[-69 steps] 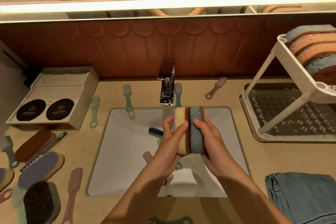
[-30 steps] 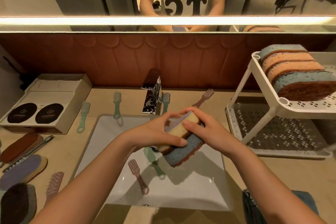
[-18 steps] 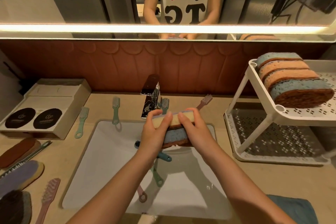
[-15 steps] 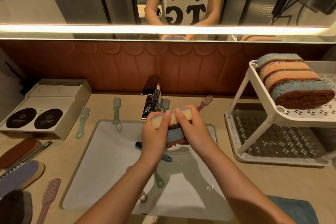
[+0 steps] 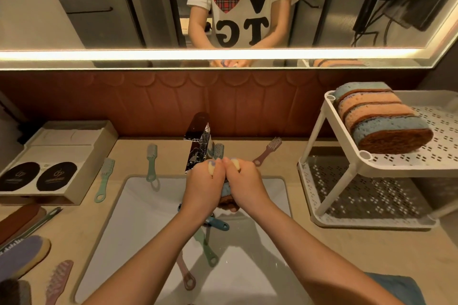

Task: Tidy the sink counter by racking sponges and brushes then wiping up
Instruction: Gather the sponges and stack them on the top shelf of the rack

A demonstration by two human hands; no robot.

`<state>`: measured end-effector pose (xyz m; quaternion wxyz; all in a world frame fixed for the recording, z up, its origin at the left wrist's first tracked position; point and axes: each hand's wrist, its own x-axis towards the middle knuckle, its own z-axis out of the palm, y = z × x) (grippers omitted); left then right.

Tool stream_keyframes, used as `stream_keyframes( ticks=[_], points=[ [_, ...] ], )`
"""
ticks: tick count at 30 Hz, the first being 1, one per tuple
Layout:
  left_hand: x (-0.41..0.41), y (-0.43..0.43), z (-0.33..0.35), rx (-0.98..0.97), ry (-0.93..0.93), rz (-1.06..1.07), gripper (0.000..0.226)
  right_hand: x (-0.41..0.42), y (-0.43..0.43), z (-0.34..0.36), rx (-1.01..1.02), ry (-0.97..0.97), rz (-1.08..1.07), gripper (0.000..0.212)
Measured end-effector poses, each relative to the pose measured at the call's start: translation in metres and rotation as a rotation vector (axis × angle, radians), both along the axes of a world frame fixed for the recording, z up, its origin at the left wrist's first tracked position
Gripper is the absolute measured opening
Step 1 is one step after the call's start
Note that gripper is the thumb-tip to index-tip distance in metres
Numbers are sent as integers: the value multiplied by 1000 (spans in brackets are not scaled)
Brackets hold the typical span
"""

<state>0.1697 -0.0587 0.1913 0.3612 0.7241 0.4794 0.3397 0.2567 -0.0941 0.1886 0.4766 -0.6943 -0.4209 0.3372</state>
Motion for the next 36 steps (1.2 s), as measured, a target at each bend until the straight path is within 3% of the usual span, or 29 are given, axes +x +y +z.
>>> stream_keyframes(
  ticks=[13,19,24,26,28,32,36],
  points=[
    [16,3,23,270,177,-103,42,35,-5,25,42,63,58,33],
    [19,14,55,-123,-47,-156,34,74,-33,62,-31,32,192,28],
    [32,4,95,-406,-121,-405,39,106,-58,87,77,39,193,39],
    [39,-4,113,-434,-162,-517,41,119,-66,96,138,23,166,34],
    [52,-14,128,-360,-192,-597,38,132,-76,107,187,27,142,29],
    [84,-24,144,-105,-186,-663,19,157,-90,121,229,30,25,55],
    [119,-26,145,-133,-163,-643,41,183,-99,125,276,49,-109,55]
  ],
)
